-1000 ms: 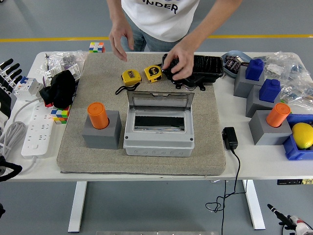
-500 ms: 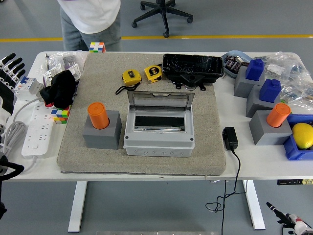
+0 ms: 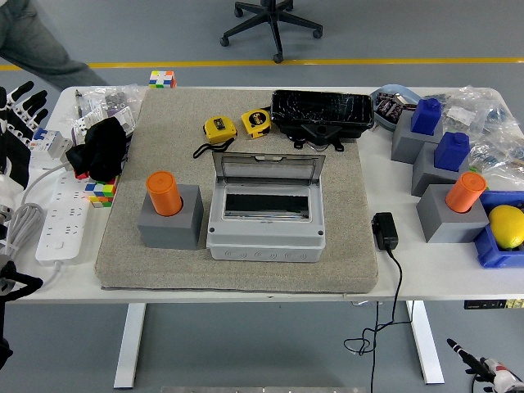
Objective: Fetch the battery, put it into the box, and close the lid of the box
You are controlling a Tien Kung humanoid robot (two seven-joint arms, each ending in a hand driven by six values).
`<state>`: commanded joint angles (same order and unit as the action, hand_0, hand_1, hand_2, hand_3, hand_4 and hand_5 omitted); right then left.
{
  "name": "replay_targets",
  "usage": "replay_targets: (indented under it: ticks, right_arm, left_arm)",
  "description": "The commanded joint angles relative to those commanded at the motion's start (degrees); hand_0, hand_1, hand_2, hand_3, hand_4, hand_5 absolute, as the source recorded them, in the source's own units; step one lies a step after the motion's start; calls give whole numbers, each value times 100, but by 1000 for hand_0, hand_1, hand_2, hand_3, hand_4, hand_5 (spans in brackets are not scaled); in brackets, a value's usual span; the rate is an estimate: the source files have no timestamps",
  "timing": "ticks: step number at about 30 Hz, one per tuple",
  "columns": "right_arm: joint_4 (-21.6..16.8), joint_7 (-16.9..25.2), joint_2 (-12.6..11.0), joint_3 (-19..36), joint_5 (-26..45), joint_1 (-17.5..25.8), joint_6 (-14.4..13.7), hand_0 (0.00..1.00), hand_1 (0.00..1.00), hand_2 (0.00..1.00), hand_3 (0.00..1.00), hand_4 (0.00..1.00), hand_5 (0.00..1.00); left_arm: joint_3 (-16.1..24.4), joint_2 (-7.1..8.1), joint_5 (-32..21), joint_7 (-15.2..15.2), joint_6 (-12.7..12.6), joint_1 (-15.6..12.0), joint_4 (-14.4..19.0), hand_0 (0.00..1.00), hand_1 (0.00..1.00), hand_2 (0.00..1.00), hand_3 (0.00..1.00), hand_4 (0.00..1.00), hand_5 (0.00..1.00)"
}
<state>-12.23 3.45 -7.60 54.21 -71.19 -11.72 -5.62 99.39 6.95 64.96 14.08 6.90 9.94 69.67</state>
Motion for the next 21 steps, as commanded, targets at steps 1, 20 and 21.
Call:
replay_targets:
  ticks: [1, 20, 21]
  right_arm:
    - [1, -1, 1, -10, 5, 0, 0, 902, 884, 821, 861, 998, 998]
    - [-4, -3, -14, -139, 63, 23, 0, 902, 883, 821, 860, 998, 998]
    - [-4, -3, -14, -137, 62, 20, 0, 902, 883, 821, 860, 998, 998]
  left_arm:
    - [-9, -2, 31, 12, 11, -2, -11, 998, 998, 998, 995, 998, 957]
    - [-87, 52, -201, 112, -131, -28, -60, 973, 906, 841, 809, 998, 998]
    - [-92, 53, -205, 110, -143, -27, -49, 973, 906, 841, 809, 998, 998]
